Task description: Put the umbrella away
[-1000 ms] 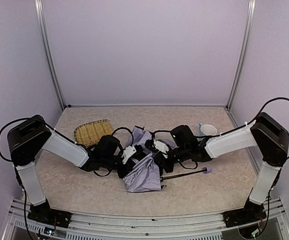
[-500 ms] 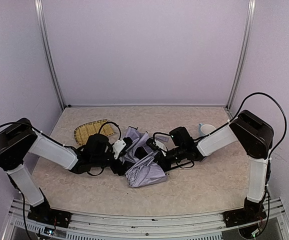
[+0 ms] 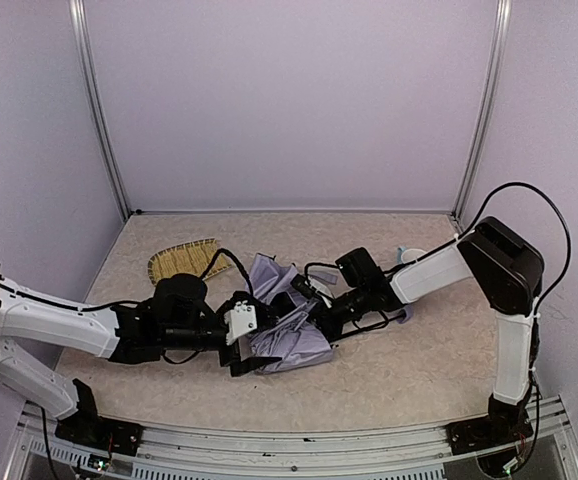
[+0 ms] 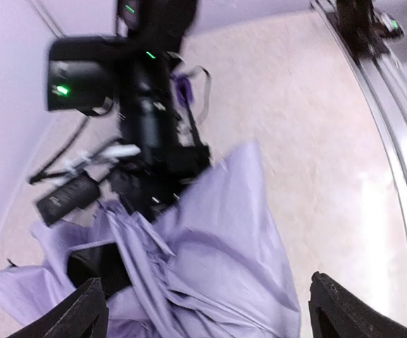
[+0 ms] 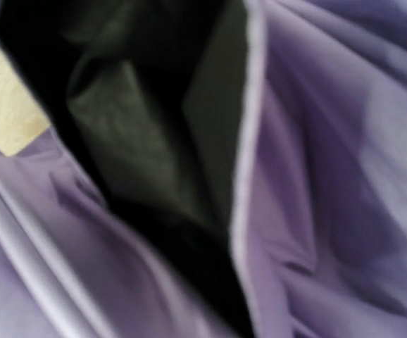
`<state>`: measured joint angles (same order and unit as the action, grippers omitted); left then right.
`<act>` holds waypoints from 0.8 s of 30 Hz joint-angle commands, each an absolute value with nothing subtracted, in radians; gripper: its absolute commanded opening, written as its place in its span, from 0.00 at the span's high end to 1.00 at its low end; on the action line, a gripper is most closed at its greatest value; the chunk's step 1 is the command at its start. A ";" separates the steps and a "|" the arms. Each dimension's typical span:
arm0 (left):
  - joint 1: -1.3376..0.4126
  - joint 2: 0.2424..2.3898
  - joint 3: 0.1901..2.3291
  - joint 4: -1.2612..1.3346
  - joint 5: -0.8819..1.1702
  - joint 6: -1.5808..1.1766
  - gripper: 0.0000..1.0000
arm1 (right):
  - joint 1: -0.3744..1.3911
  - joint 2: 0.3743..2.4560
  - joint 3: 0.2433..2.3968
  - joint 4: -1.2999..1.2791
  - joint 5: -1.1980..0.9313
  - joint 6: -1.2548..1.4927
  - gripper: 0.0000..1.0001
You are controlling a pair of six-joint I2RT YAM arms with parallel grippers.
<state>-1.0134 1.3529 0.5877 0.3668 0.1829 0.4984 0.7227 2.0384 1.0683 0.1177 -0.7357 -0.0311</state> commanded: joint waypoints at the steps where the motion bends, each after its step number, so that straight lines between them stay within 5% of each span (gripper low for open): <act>1: -1.047 1.433 0.594 0.276 0.131 0.616 0.01 | 0.715 2.149 1.063 -0.190 -0.655 -0.018 1.00; 11: -1.046 1.692 0.686 0.436 0.068 0.558 0.02 | 0.715 2.158 1.084 -0.180 -0.697 0.004 1.00; 17: -0.955 1.747 0.729 0.424 0.165 0.380 0.40 | 0.715 2.130 1.064 -0.151 -0.731 0.008 1.00; 19: -0.919 1.738 0.724 0.405 0.255 0.334 0.44 | 0.715 2.105 1.049 -0.141 -0.729 0.006 0.99; 24: -0.862 1.743 0.734 0.300 0.392 0.267 0.62 | 0.715 2.004 1.001 -0.115 -0.708 0.009 0.71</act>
<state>-0.9123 1.7271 0.7174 0.3939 0.2939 0.3756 0.7017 2.0335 1.0828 0.0433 -0.7803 0.0090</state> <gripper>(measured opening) 0.436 0.200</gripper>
